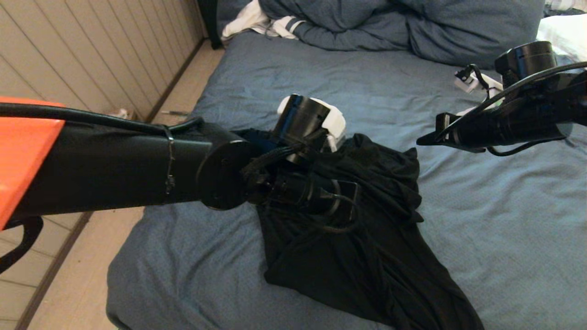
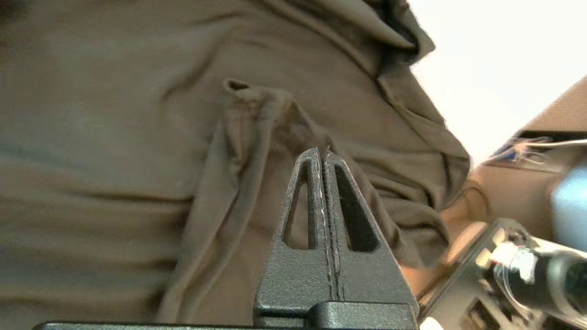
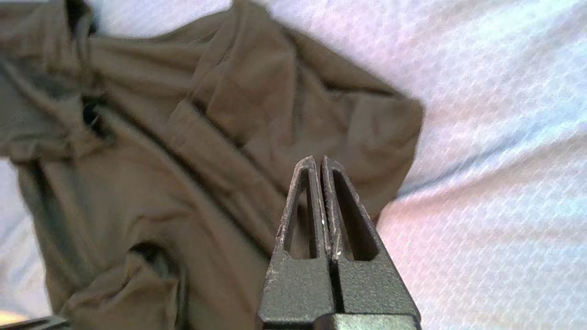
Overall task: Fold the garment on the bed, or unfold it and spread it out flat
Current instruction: Unford the black T-shirt
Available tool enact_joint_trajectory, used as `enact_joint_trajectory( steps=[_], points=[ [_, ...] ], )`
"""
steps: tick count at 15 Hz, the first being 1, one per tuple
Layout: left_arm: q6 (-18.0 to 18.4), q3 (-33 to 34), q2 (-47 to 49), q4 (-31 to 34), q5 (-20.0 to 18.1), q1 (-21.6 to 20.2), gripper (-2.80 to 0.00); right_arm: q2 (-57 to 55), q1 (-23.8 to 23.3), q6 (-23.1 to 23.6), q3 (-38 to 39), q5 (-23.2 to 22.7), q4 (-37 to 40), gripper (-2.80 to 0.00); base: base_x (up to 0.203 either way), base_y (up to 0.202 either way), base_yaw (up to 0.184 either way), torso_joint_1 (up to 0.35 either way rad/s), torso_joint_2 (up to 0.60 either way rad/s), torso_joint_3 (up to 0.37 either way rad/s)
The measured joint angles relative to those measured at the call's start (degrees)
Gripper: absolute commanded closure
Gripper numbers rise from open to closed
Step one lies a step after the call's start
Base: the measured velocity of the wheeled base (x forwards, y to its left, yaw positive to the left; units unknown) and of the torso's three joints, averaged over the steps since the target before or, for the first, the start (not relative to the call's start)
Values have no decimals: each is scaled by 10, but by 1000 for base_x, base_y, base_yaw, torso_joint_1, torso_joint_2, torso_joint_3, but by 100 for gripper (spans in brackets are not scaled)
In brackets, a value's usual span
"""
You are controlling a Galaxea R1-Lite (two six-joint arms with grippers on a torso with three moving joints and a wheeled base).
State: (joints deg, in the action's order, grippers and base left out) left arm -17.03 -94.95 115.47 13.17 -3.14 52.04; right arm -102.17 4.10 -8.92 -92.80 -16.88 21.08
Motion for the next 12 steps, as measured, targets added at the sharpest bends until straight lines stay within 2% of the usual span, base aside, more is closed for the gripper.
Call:
enact_joint_trajectory(
  steps=[2, 6, 8, 12],
  points=[
    [-2, -30, 26, 5, 47, 13, -280, -13, -4, 1, -9, -5, 0, 0, 0, 0, 0, 0, 0, 0],
    [1, -57, 66, -3, 85, 17, -280, -21, -6, 1, -14, -11, 0, 0, 0, 0, 0, 0, 0, 0],
    [11, -62, 88, -24, 122, 9, -280, -22, -6, 2, -14, -12, 0, 0, 0, 0, 0, 0, 0, 0],
    [17, -66, 107, -31, 131, -1, -280, -22, -5, 2, -12, -24, 0, 0, 0, 0, 0, 0, 0, 0]
  ],
)
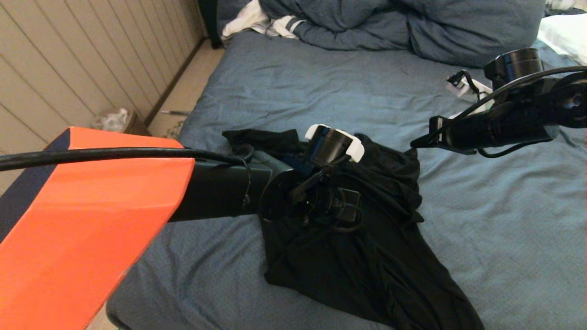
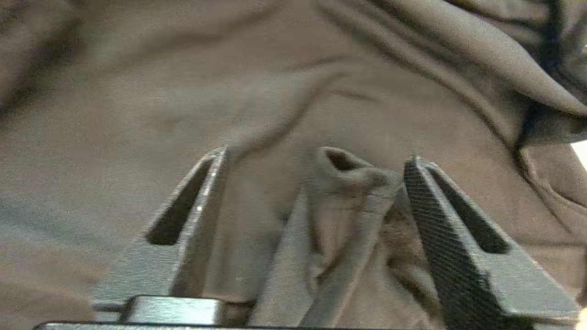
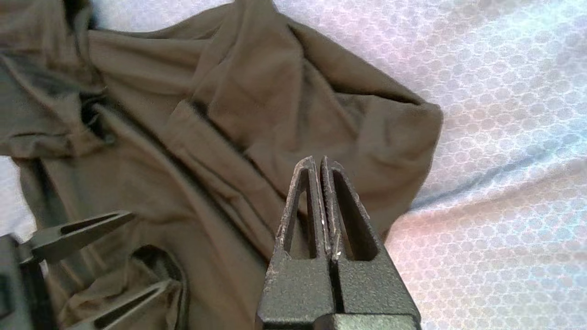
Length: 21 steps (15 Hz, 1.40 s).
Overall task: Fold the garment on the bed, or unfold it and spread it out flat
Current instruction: Unford the black T-shirt
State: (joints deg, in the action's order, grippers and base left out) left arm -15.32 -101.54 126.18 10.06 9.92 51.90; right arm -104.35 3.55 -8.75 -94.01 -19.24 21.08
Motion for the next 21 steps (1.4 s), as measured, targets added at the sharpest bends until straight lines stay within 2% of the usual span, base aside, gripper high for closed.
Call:
enact_joint_trajectory(
  steps=[1, 2, 7, 10, 13, 16, 21],
  points=[
    [0, -1, 3, 0, 0, -1, -280, 0, 0, 0, 0, 0, 0, 0, 0, 0, 0, 0, 0, 0],
    [1, -2, 5, 0, 0, -2, 0, 1, -2, 0, 0, -1, 0, 0, 0, 0, 0, 0, 0, 0],
    [-2, -2, -1, 4, -5, 1, 0, 1, -5, 0, -1, -2, 0, 0, 0, 0, 0, 0, 0, 0],
    [-3, 24, -23, 6, -5, 13, 0, 1, -12, 0, -4, -2, 0, 0, 0, 0, 0, 0, 0, 0],
    [-6, 87, -62, 2, -6, 27, 0, 2, -25, -1, -9, -15, 0, 0, 0, 0, 0, 0, 0, 0],
    [-6, 178, -119, -2, -10, 41, 0, 5, -25, -1, -9, -16, 0, 0, 0, 0, 0, 0, 0, 0],
    [-12, 310, -250, 0, -12, 76, 0, 7, -25, -2, -7, -16, 0, 0, 0, 0, 0, 0, 0, 0]
  ],
)
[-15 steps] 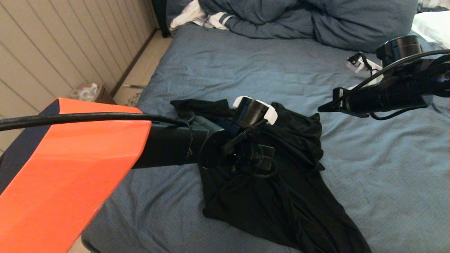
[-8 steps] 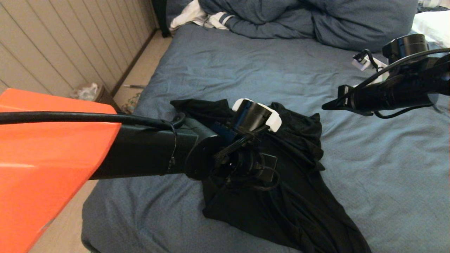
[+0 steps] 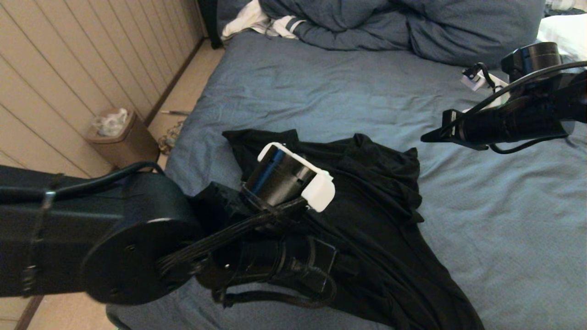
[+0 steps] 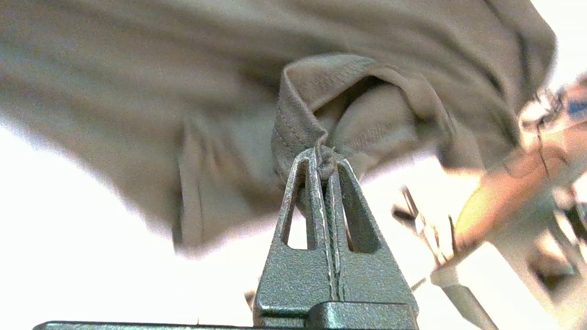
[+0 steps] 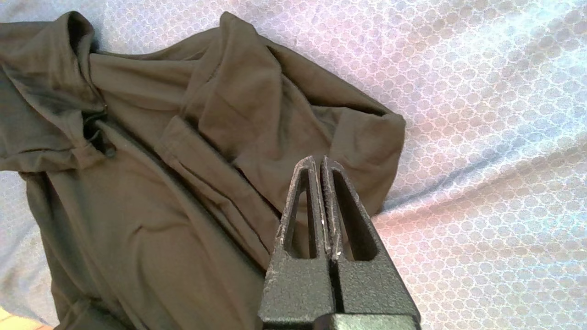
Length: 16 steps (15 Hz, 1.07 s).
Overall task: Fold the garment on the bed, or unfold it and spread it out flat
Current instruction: Unford the black T-shirt
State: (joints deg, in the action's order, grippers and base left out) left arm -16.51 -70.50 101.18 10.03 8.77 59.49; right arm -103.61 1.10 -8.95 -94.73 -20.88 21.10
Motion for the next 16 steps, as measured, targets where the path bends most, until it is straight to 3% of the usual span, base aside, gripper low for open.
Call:
enact_joint_trajectory(
  steps=[6, 11, 16],
  points=[
    [-42, 122, -116, 77, -1, 101, 0, 1, 0, -1, 0, -1, 0, 0, 0, 0, 0, 0, 0, 0],
    [-63, 182, -132, 80, -5, 141, 0, 1, 2, 0, 1, -1, 0, 0, 0, 0, 0, 0, 0, 0],
    [-105, 215, -125, 78, -42, 188, 0, -2, 4, 0, 3, 0, 0, 0, 0, 0, 0, 0, 0, 0]
  ],
)
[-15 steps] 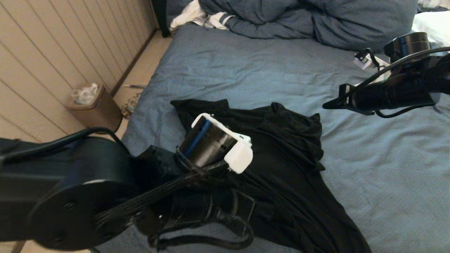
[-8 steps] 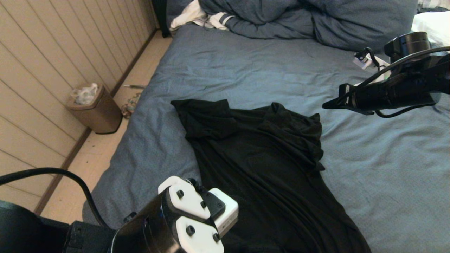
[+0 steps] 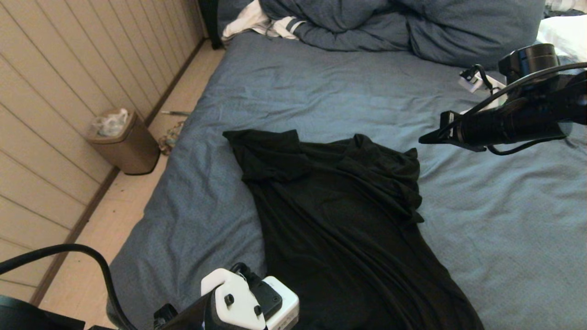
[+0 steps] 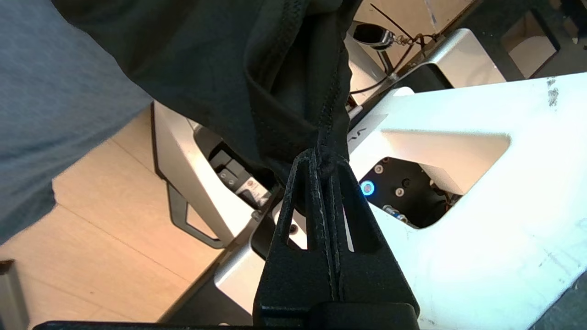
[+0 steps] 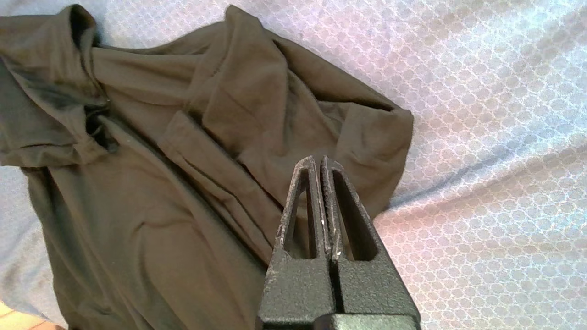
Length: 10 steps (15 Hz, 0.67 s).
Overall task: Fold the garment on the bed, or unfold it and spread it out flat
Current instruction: Unford the black T-shirt
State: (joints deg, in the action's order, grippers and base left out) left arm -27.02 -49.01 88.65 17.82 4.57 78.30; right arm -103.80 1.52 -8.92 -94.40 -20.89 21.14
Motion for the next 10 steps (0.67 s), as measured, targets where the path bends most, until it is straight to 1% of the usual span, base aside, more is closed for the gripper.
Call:
enact_joint_trajectory(
  steps=[3, 5, 7, 8, 9, 10],
  points=[
    [-4, 10, 12, -4, -4, 10, 0, -1, 1, 1, 1, 0, 0, 0, 0, 0, 0, 0, 0, 0],
    [-3, 5, 23, -8, -2, 10, 0, -1, 2, 1, 2, 0, 0, 0, 0, 0, 0, 0, 0, 0],
    [9, -21, 36, -16, -2, -15, 0, -1, 1, 1, 3, 0, 0, 0, 0, 0, 0, 0, 0, 0],
    [15, -44, 43, -27, 2, -33, 0, -1, 1, 1, 4, 0, 0, 0, 0, 0, 0, 0, 0, 0],
    [18, -76, 56, -59, -2, -46, 0, -1, 1, 1, 3, -1, -3, 0, 0, 0, 0, 0, 0, 0],
    [29, -97, 65, -47, -1, -67, 0, 0, 4, 1, 4, -3, 0, 0, 0, 0, 0, 0, 0, 0]
  ],
)
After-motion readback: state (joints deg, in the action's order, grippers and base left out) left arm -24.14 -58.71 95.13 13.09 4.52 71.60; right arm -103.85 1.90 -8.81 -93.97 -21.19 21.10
